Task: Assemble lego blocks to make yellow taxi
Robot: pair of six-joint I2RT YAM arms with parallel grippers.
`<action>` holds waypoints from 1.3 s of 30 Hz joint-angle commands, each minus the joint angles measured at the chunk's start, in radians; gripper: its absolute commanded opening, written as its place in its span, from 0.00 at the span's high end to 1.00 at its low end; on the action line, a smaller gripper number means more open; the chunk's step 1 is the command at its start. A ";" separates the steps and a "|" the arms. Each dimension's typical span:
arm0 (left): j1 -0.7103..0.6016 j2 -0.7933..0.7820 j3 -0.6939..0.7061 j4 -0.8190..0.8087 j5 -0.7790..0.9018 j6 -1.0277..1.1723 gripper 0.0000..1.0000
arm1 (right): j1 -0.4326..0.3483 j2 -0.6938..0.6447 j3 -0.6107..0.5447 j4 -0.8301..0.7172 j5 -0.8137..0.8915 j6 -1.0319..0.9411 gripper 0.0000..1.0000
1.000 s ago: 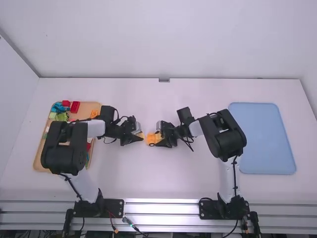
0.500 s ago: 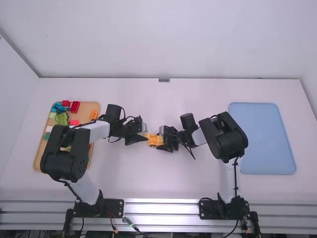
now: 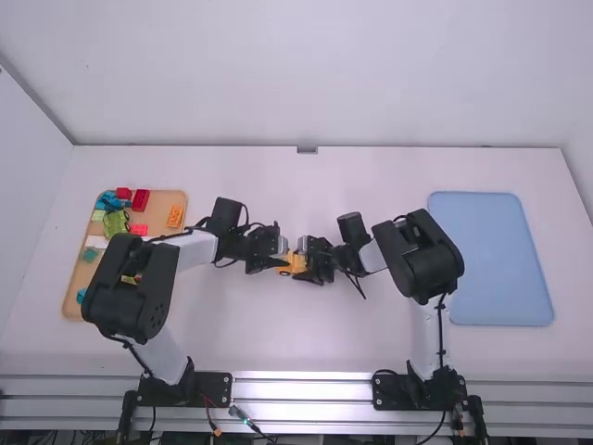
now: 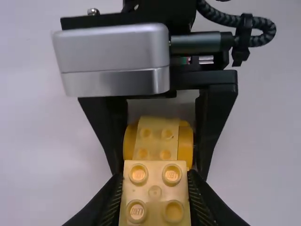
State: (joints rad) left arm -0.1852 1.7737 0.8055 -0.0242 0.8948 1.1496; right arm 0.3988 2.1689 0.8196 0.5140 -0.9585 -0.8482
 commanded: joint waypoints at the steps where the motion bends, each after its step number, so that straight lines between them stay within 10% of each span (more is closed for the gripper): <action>1: 0.006 0.008 -0.014 0.000 0.009 -0.009 0.98 | -0.014 0.002 -0.022 -0.017 0.058 0.006 0.39; 8: -0.002 0.034 -0.027 0.057 0.013 -0.010 0.98 | -0.014 0.002 -0.022 -0.022 0.027 -0.023 0.53; 39: -0.012 0.137 -0.027 0.108 0.119 0.010 0.98 | -0.013 0.002 -0.011 -0.076 -0.013 -0.109 0.56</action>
State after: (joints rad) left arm -0.1883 1.8946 0.7879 0.0921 0.9886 1.1507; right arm 0.3897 2.1689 0.8162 0.4503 -1.0157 -0.9459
